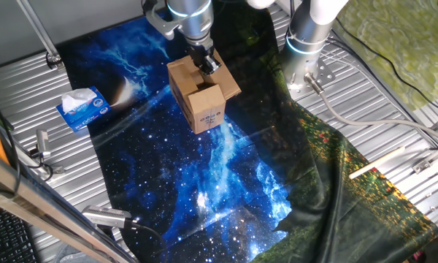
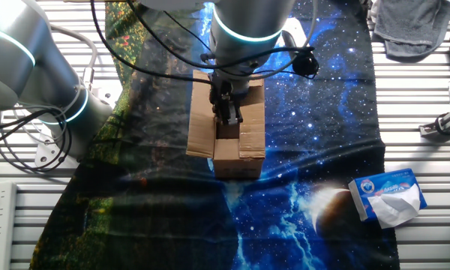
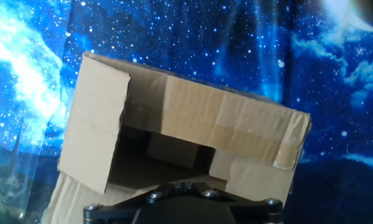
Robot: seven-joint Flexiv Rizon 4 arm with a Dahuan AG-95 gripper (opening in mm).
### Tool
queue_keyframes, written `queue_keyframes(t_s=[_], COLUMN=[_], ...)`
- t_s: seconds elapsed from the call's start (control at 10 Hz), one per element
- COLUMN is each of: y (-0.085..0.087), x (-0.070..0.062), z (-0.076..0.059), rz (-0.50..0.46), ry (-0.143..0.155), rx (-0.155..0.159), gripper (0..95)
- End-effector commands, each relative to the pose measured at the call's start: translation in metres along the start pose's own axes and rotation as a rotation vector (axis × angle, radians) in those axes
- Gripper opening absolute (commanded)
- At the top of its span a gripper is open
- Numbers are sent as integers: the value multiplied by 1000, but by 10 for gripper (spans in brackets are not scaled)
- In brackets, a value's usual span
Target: Cover the box
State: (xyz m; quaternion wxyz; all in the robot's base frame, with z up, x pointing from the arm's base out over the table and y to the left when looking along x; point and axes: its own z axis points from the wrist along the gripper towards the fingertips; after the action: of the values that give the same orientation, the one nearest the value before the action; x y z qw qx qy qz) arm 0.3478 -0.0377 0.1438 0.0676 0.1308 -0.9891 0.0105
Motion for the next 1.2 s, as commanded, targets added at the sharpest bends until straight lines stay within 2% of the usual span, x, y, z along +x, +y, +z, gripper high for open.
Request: queue_keyframes(t_s=[0.1, 0.4, 0.5, 0.7, 1.2], y=[2, 16, 21, 25, 22], x=[-1, -6, -7, -8, -8], z=[-1, -3, -5, -4, 2], rz=[-7, -36, -38, -43, -76], ry=[-6, -50, -48, -65, -65], rx=[5, 14, 20, 26, 30], gripper=[0, 0, 0, 0, 0])
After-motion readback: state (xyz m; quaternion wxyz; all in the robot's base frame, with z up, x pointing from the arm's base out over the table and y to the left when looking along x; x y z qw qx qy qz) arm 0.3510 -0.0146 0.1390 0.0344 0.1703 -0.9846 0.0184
